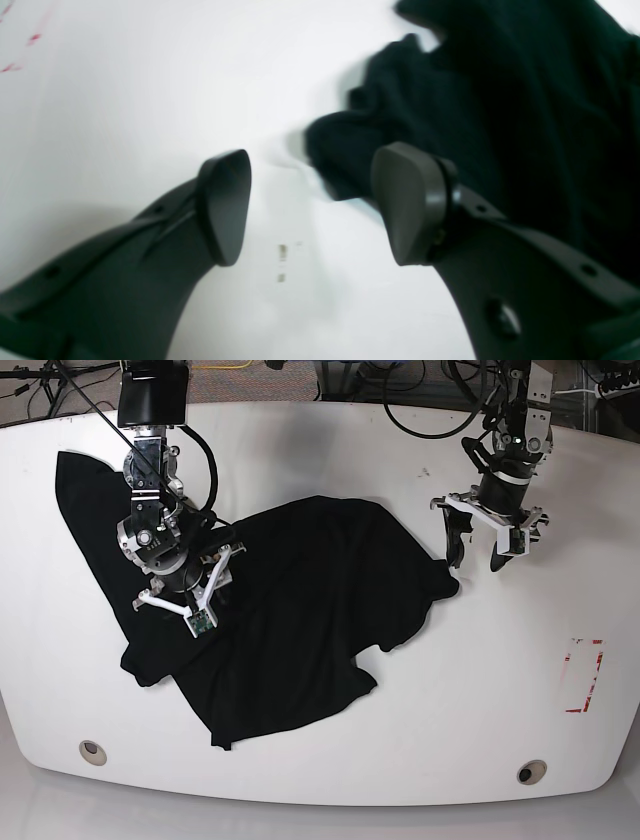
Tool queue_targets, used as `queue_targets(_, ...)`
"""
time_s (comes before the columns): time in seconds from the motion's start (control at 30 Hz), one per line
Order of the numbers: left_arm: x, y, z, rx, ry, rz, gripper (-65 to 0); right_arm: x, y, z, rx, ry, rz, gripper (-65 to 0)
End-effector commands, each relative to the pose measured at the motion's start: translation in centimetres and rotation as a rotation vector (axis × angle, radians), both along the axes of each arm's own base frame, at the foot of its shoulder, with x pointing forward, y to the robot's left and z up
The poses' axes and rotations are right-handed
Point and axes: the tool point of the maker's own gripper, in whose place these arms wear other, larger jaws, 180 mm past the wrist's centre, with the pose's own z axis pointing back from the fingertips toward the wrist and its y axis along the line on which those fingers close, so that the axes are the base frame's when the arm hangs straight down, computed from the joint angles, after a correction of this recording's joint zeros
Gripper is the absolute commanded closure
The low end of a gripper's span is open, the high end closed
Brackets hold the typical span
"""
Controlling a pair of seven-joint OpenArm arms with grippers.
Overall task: Fold the T-shirt properly
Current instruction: 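Drag the pinched corner with the right gripper across the shirt, then lower the right gripper into the shirt's middle and grasp fabric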
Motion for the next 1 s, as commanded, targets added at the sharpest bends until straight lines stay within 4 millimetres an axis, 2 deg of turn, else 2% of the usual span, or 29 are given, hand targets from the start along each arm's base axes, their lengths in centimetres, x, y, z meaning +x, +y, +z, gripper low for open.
queue_targets(0.0,0.3,0.6,1.5,0.005,-0.049,0.009,-39.4,1.7,1.7,3.2,0.036,-0.087,0.015,-29.2)
queue_targets(0.2,0.1,2.1,2.1,0.021,-0.061,0.044,-39.4,2.4,6.9,4.8,0.076,-0.121,0.129,-29.8)
queue_targets(0.27,0.0,2.8,2.1,0.028,-0.061,0.06,-39.4,2.8,9.0,5.6,0.09,-0.139,0.172,-33.0)
queue_targets(0.33,0.0,3.3,2.2,0.034,-0.062,0.072,-39.4,2.9,11.0,5.5,0.106,-0.133,0.209,-37.9)
queue_targets(0.43,-0.1,4.0,2.4,0.042,-0.066,0.089,-39.4,3.3,13.2,5.8,0.128,-0.131,0.248,-46.0)
queue_targets(0.57,-0.1,5.0,2.6,0.053,-0.071,0.112,-39.4,4.2,15.7,6.0,0.161,-0.122,0.281,-52.2)
queue_targets(0.73,-0.7,6.5,2.5,0.071,-0.063,0.147,-39.4,6.0,18.6,5.4,0.197,-0.11,0.334,-51.0)
queue_targets(0.97,-0.9,7.7,3.5,0.088,-0.083,0.172,-39.4,8.4,20.8,3.4,0.255,-0.076,0.364,-51.0)
